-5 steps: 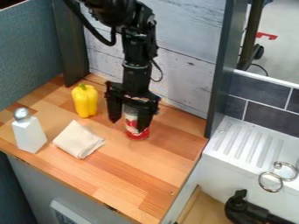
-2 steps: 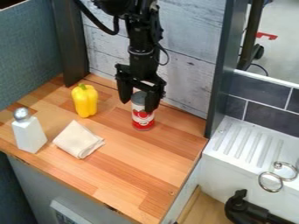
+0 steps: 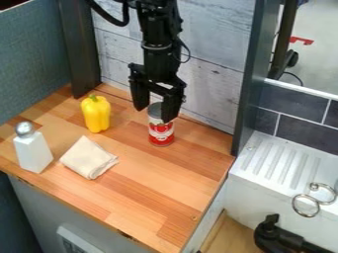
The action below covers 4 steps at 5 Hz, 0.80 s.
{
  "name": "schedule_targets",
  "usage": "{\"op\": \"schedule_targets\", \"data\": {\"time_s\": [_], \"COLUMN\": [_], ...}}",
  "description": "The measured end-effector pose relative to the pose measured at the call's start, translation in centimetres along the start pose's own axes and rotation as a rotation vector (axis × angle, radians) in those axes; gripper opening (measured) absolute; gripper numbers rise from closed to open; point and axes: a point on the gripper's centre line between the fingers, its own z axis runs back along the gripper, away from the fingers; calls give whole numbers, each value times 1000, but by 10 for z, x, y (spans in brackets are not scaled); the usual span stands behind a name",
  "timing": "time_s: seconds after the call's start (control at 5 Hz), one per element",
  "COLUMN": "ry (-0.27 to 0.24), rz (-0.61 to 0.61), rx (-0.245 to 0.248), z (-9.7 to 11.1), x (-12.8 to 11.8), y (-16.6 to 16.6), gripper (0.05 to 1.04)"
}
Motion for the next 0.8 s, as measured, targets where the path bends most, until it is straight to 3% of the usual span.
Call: {"op": "schedule_targets", "data": {"time_s": [0.2, 0.4, 0.6, 0.8], "ry": [95, 134, 179, 186], "rz": [-26, -31, 13, 2], "rx": [-70, -114, -63, 8], "z": [6, 25, 33, 48], "x": [-31, -63, -101, -123], "y": [-14, -28, -27, -20], "gripper": [1004, 1004, 1004, 1004]}}
